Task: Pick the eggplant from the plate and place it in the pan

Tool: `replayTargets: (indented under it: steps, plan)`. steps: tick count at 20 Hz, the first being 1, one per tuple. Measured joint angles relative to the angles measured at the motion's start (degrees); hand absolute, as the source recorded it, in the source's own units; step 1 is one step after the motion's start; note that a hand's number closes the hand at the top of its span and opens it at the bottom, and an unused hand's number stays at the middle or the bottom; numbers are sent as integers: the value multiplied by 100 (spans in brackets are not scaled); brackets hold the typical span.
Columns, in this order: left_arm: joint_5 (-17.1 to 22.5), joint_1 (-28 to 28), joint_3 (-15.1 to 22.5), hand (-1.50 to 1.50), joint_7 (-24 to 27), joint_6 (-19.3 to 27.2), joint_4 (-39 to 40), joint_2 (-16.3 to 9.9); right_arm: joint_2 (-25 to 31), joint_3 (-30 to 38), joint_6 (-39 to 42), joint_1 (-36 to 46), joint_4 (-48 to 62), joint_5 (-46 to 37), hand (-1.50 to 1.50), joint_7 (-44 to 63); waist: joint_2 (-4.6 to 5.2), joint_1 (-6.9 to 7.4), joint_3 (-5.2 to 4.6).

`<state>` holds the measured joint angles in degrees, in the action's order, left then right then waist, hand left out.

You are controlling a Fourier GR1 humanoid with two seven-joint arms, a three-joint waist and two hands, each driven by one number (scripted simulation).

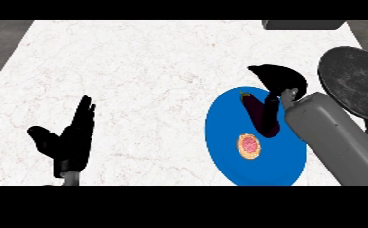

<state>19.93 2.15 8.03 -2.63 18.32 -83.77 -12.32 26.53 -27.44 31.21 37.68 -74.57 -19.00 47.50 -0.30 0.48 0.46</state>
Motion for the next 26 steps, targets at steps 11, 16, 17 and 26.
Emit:
replayTargets:
  steps: [11, 16, 17, 26]
  plan:
    - [-186, 56, -53, 0, 49, -22, -29, 177, -279, 214, -324, -405, -36, -732, -150, -511, -3, -25, 3]
    - [-207, 144, -113, 0, 97, -117, -61, 190, -363, 252, -366, -444, 175, -1069, -150, -665, -7, -17, 0]
    - [-214, 150, -116, 0, 33, -103, -101, 189, -400, 241, -387, -490, 171, -1134, -150, -656, -9, -18, -3]
    - [-363, 16, -109, 0, -49, -36, -4, 366, -515, 197, -891, -654, 546, -1692, 150, -1933, -34, -11, -21]
